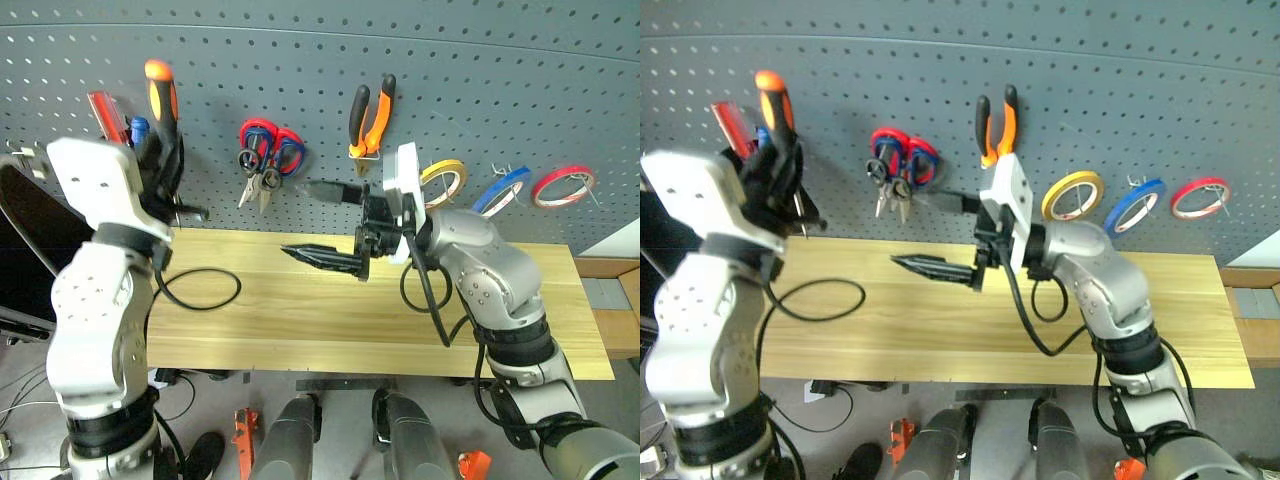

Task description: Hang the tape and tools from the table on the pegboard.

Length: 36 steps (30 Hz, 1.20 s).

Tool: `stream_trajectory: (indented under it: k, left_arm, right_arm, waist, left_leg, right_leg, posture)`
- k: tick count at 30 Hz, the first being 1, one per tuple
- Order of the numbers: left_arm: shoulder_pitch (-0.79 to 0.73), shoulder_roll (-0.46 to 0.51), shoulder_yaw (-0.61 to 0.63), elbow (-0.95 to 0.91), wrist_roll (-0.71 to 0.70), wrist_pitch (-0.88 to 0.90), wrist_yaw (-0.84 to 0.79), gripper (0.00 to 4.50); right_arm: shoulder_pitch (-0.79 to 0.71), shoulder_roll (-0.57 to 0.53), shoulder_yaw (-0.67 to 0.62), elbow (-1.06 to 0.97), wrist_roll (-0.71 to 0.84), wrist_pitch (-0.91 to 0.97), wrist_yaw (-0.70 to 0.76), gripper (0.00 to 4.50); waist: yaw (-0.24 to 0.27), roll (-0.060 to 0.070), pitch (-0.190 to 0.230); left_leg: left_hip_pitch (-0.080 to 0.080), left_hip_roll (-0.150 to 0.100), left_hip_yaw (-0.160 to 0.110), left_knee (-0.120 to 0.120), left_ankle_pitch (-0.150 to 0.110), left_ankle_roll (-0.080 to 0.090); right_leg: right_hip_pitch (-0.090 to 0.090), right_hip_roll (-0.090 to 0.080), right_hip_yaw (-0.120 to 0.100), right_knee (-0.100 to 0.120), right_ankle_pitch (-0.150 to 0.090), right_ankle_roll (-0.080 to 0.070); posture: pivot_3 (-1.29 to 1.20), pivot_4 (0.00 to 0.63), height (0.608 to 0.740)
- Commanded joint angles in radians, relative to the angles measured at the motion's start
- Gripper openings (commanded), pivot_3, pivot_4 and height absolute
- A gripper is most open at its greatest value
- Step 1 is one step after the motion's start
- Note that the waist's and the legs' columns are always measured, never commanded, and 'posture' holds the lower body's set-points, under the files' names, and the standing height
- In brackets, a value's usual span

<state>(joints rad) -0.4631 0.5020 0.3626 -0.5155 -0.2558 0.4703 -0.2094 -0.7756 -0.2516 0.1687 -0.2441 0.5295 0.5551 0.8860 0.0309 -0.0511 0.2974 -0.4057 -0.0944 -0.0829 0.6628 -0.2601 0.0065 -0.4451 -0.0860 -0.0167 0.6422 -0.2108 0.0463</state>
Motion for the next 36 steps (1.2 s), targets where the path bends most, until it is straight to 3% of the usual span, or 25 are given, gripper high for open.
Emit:
stream_trajectory:
  k: [1, 9, 28, 36]
  left_arm:
    - [-0.080, 0.052, 0.038, 0.031, -0.006, -0.066, -0.019, 0.46]
    - [-0.248, 0.164, 0.061, 0.274, 0.024, -0.230, -0.053, 0.46]
    - [-0.040, 0.118, 0.156, 0.421, 0.006, -0.371, 0.003, 0.46]
    - [-0.030, 0.120, 0.164, 0.429, -0.022, -0.367, 0.005, 3.05]
  right_arm:
    - [-0.006, -0.006, -0.014, -0.002, -0.010, -0.040, -0.003, 4.50]
    - [-0.016, 0.009, -0.006, 0.017, -0.043, -0.079, -0.032, 4.50]
    - [-0.028, -0.003, 0.007, 0.023, -0.052, -0.079, -0.034, 4.50]
    - [-0.030, -0.001, 0.012, 0.036, -0.062, -0.091, -0.024, 4.50]
  waist:
    - [-0.004, -0.001, -0.004]
    - [-0.011, -0.001, -0.013]
    - [-0.014, -0.002, -0.025]
    - [-0.017, -0.003, -0.028]
  left_leg:
    - [0.000, 0.000, 0.000, 0.000, 0.000, 0.000]
    - [0.000, 0.000, 0.002, 0.001, 0.001, -0.001]
    - [0.000, 0.001, 0.003, 0.002, 0.001, -0.001]
    - [0.000, 0.001, 0.003, 0.003, 0.001, -0.001]
  right_leg:
    - [0.000, 0.000, 0.000, 0.000, 0.000, 0.000]
    - [-0.002, 0.001, 0.002, 0.003, 0.001, -0.001]
    - [-0.004, 0.001, 0.002, 0.005, 0.001, -0.001]
    - [-0.004, 0.001, 0.002, 0.005, 0.001, -0.001]
  posture:
    - [0.07, 0.172, 0.740]
    - [0.06, 0.166, 0.740]
    - [0.06, 0.175, 0.740]
    - [0.07, 0.167, 0.740]
